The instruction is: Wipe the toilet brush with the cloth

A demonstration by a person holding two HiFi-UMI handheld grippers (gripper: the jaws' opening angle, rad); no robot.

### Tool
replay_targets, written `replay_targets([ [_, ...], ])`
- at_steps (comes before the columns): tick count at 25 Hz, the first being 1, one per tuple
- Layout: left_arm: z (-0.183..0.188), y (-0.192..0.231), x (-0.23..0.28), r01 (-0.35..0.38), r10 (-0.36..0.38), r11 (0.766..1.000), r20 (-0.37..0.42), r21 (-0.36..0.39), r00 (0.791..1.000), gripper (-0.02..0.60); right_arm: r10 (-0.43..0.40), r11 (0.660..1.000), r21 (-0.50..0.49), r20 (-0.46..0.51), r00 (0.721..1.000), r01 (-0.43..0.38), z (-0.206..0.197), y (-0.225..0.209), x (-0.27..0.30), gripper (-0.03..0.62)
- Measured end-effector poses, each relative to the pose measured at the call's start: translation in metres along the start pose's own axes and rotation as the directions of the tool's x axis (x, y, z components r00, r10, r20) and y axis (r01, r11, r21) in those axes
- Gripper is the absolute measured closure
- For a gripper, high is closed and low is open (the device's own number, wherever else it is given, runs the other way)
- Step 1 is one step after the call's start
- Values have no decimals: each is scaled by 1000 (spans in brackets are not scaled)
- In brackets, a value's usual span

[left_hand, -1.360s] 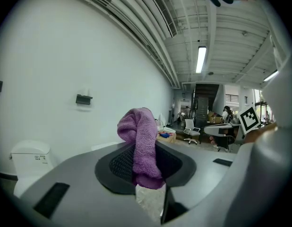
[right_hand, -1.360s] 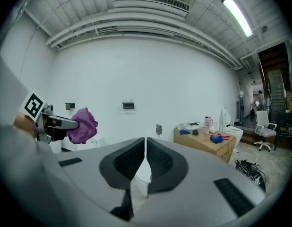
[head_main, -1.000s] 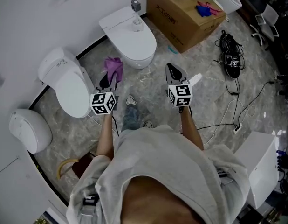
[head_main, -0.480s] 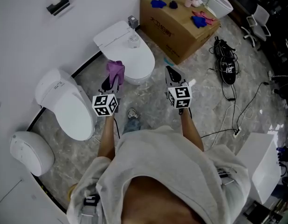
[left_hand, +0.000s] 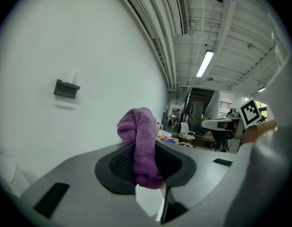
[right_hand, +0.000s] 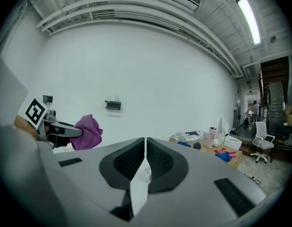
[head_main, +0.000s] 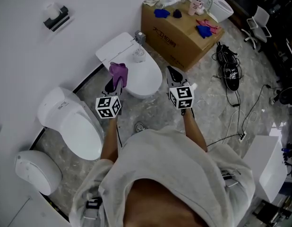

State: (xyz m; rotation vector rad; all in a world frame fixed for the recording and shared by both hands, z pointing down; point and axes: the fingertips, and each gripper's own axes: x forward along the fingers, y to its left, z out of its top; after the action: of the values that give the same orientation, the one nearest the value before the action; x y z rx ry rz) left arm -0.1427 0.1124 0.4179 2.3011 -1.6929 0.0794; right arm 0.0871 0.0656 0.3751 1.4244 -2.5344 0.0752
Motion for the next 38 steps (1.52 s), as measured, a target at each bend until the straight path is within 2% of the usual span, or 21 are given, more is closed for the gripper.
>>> replay_targets([
  [6, 0, 31, 30, 34, -34, 999, -30, -1, 999, 469, -22, 1000, 4, -15, 1000, 22, 3, 4, 35, 560],
  [12, -8, 42, 55, 51, -52, 999, -69, -17, 996, 469, -28, 999, 14, -52, 998, 29, -5, 0, 52, 560],
  [19, -21, 52, 84, 31, -34, 999, -113, -26, 993, 469, -1, 999, 34, -76, 997, 4, -17, -13, 78, 560],
  [29, -36, 69, 133, -57, 49, 998, -187, -38, 981, 469, 124, 989, 88, -70, 990, -118, -22, -33, 151, 560],
  [38, -46, 69, 170, -150, 133, 987, -242, -54, 961, 469, 249, 962, 135, -79, 965, -237, -31, -53, 208, 560],
])
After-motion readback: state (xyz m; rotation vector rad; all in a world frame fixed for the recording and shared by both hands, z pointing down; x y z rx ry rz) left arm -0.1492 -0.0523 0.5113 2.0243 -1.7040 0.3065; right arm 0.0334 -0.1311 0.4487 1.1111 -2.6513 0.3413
